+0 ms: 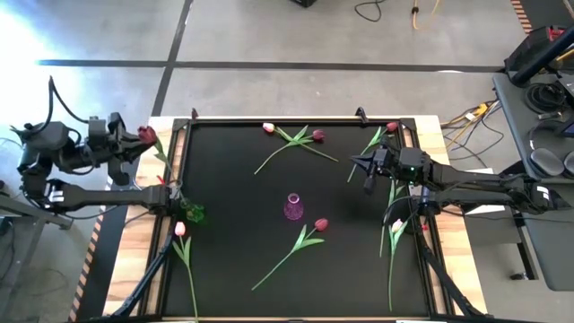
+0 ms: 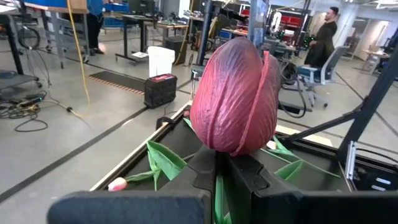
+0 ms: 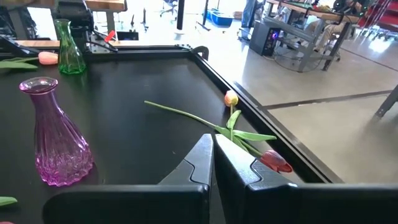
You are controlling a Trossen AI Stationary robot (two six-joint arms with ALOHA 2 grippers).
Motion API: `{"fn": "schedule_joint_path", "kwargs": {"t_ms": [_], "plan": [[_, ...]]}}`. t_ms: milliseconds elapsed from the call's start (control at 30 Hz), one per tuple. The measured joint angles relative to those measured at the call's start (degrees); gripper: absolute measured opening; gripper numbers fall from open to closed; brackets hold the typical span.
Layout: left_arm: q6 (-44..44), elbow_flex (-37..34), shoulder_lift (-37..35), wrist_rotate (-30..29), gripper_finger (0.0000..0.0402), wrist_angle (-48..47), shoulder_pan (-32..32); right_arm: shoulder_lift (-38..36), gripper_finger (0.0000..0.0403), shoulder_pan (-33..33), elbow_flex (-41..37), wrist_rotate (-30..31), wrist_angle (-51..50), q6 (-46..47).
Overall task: Sort flowers into vase by color
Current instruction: Put the red tulip into the green vase
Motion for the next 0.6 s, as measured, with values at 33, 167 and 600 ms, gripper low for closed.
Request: {"fn": "schedule_joint_path", "kwargs": {"t_ms": [33,167,600], "plan": [[-0.18,-0.67,-0.43,0.58,0.0,-0.01,0.06,0.0,0.0009,-0.01,0.0,0.0,0.0,-0.01],[-0.31,-3.98,-2.33,1.12,0.0,0.49,0.03,0.0,0.0009,0.0,0.0,0.0,-0.04,0.0],[1.49,-9.44,-8.06,2.21,0.0,2.76,0.03,0.0,0.0009,0.01,0.0,0.0,-0.07,0.38]]}}
